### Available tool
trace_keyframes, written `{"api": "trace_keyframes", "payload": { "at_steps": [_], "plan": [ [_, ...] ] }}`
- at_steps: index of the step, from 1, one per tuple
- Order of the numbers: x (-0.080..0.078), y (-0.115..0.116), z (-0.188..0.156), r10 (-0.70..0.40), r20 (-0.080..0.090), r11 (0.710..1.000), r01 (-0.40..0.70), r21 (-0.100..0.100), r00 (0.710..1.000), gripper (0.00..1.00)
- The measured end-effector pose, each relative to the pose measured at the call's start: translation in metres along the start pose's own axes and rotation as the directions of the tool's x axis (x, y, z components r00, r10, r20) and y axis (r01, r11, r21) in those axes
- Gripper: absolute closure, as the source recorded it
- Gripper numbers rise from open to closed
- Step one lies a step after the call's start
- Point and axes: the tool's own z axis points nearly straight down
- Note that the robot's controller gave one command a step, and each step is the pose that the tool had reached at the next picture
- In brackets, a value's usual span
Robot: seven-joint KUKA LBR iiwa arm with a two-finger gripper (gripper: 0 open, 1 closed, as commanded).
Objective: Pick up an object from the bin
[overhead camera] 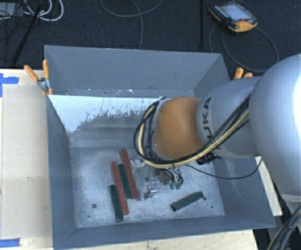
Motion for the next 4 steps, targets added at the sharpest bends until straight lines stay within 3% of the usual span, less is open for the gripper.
{"api": "trace_keyframes", "payload": {
  "at_steps": [1, 2, 3, 4],
  "plan": [
    [-0.067, 0.076, -0.004, -0.109, -0.014, 0.994, 0.109, 0.001, 0.994, 1.0],
    [-0.067, 0.075, -0.004, -0.109, -0.015, 0.994, 0.109, 0.002, 0.994, 1.0],
    [-0.065, 0.065, -0.054, -0.172, -0.012, 0.985, 0.172, -0.002, 0.985, 0.0],
    [-0.064, 0.065, -0.054, -0.172, -0.013, 0.985, 0.172, -0.002, 0.985, 0.0]
  ]
}}
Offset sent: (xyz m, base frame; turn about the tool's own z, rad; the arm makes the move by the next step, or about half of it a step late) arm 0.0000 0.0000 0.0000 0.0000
